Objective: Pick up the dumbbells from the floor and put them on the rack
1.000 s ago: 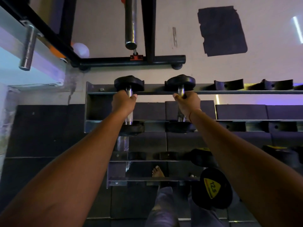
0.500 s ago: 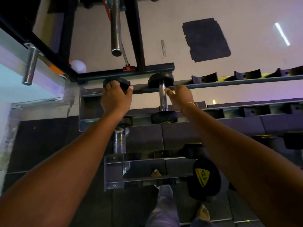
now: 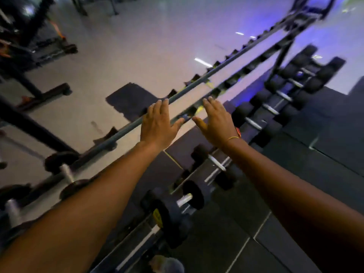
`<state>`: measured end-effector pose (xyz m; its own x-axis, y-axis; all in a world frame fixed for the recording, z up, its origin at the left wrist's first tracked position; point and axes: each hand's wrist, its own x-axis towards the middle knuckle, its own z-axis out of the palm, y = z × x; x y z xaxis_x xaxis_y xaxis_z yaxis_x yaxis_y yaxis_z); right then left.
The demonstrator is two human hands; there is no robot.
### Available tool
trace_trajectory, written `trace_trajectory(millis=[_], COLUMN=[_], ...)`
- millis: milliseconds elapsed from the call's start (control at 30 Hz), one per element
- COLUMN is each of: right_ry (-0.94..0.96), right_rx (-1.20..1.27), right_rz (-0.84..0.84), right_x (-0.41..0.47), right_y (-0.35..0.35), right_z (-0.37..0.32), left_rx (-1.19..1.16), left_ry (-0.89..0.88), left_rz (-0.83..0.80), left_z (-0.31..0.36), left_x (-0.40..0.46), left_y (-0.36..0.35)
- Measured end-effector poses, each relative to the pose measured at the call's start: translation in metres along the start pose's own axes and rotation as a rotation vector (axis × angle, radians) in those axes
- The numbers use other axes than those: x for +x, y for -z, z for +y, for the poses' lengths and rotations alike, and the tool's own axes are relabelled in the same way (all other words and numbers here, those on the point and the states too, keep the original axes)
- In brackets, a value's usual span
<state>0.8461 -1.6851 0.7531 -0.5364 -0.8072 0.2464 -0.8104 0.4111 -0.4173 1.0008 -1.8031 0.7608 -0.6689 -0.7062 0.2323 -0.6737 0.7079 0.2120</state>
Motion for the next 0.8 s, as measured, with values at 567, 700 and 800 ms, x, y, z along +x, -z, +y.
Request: trace_trajectory(millis=[567, 700, 800], right_ry=[-0.913, -1.086, -1.185], right_rx=[-0.202, -0.176, -0.146], right_rz=[0.263, 0.242, 0.231], right_x=[-0.405, -0.496, -0.556], right_y=[0.322, 0.367, 0.407], right_z=[0.546, 0.635, 0.703], left_rx=[-0.093, -0.164, -0.189], left_ry=[-0.986, -1.159, -1.270], left_rz=[-0.283, -0.369, -0.431], left_z=[0.742, 0.893, 1.000], left_x=[-0.099, -0.156, -0.200], left_y=[-0.180, -0.227, -0.253])
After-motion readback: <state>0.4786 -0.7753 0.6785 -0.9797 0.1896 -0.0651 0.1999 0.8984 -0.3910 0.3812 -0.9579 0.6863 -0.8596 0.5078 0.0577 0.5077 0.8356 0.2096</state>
